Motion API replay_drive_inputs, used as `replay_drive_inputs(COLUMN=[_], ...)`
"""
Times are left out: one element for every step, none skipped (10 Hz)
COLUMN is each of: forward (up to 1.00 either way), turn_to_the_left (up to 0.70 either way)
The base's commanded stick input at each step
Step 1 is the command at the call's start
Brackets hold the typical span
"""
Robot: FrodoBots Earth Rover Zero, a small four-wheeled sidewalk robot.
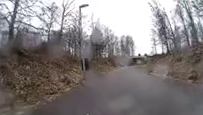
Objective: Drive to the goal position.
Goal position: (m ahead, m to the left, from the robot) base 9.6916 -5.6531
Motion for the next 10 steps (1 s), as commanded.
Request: replay_drive_inputs(forward=[1.00,1.00,1.00,1.00,1.00,1.00,1.00,1.00,1.00,1.00], turn_to_the_left=[0.00,0.00,0.00,0.00,0.00,0.00,0.00,0.00,0.00,0.00])
